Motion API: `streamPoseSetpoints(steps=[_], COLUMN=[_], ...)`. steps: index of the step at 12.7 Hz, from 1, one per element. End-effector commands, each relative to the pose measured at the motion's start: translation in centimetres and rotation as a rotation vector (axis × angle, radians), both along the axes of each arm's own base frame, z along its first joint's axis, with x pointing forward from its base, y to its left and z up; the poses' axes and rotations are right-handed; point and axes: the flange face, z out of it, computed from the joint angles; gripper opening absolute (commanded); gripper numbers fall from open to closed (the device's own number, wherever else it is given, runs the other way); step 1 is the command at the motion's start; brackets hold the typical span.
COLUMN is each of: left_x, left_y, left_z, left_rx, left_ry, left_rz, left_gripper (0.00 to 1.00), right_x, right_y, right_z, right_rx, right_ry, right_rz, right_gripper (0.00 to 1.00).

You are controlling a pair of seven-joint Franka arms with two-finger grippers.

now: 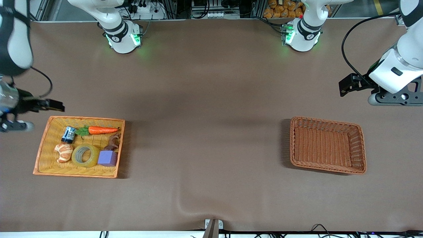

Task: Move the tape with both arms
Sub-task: 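Reach the right gripper down over the yellow tape roll in the basket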

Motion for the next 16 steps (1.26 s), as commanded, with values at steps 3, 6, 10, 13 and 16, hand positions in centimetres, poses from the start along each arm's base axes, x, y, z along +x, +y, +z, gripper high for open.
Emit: streamPoseSetpoints(steps=[3,6,10,13,16], left_x=[0.1,0.4,0.6,0.5,0.8], left_y=[0.5,0.2,0.0,-0.5,-0.9], left_z=[0.8,-0.8,-1.1,-1.2,-1.7], left_rx=[-0.033,-0.026,-0.032,-0.026,-0.03], left_ry=[-0.017,0.013,0.01,0.012,0.02], left_rz=[-0.001,-0.013,-0.017,-0.028,-0.034], left_gripper=[1.0,1.0,1.0,1.0,1.0], right_x=[5.2,6.8,7.3,7.1,6.7], right_y=[-2.8,-5.4,-7.9,-7.8,-8.9], right_z=[-9.5,-16.4,-22.0,-23.0,-25.1], right_rx=[-0.007,-0.015,-0.018,0.064,0.059], right_ry=[-0.058,-0.094,-0.149,-0.15,-0.137], right_rz=[-0.036,-0.079,-0.123,-0.203,-0.23], right_gripper=[1.0,1.0,1.0,1.0,1.0])
